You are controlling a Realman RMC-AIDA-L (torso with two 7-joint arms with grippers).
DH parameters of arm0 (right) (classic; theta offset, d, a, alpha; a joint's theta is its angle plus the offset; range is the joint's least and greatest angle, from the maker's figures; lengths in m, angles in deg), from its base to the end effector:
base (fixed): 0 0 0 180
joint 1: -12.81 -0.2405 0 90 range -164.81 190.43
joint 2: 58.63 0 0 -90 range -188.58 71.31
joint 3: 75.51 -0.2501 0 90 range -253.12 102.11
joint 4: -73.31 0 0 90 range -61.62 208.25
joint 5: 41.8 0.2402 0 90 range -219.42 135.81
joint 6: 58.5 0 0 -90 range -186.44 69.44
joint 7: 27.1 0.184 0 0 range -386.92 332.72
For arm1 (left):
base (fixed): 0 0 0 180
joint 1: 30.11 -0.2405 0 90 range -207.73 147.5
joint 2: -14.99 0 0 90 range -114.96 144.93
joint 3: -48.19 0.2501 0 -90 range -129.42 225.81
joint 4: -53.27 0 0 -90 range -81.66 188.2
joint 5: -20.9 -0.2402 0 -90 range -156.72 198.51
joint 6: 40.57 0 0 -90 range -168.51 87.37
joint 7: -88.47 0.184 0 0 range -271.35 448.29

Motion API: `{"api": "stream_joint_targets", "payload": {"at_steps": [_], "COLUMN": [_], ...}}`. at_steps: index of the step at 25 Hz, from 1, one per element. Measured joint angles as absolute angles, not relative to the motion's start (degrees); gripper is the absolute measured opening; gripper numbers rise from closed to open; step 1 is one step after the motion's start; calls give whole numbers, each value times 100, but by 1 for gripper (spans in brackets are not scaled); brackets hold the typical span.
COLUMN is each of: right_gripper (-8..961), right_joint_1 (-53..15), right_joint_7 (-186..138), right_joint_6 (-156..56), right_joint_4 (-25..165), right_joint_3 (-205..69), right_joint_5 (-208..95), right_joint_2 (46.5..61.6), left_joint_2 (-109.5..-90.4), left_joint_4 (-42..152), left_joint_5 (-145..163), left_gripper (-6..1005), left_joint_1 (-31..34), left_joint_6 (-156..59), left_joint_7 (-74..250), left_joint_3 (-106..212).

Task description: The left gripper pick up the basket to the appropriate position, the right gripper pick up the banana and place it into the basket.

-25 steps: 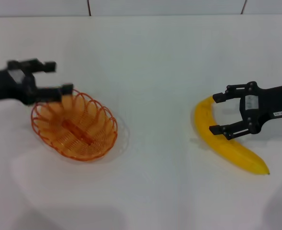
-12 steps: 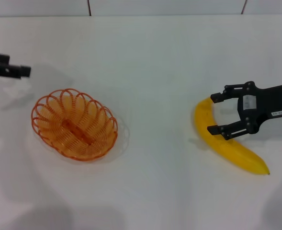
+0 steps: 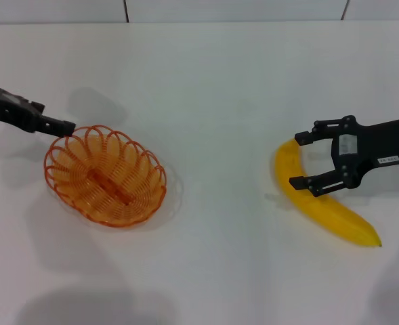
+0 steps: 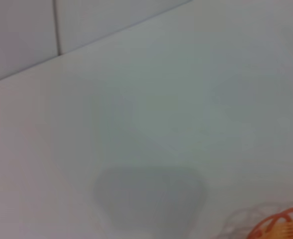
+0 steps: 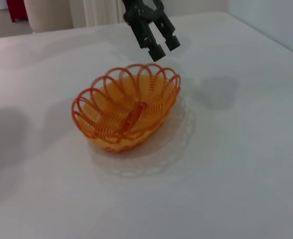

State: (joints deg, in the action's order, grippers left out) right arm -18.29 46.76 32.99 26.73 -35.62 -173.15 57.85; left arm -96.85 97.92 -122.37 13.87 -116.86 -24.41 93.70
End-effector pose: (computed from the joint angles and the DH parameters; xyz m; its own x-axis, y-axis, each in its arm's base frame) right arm 0.2915 0.3651 -0.0017 0.9653 -0.2040 -0.1631 -0.2373 -0.9458 -0.2215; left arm -0.2667 0.4582 0.0275 0.7953 0.6018 0.0728 0.5709 -0.7034 -0.4235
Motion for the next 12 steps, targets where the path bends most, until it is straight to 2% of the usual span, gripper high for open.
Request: {"api": "stream_joint_targets", "payload": {"at_steps": [12], "right_gripper": [892], "right_joint_1": [-1845], "right_joint_7": [4673], "right_joint_6": [3246], "right_joint_4": [2700], "right_joint_3": [-3481], "right_joint_5": [-17281], "right_joint_2": [5782], "left_joint_2": [-9996], "left_joint_4": [9778], "left_joint_5": [-12652], "left_gripper": [830], "left_joint_1": [1453], "left_joint_6": [-11638], "left_joint_7": [-2463], "left_joint_3": [9381]}}
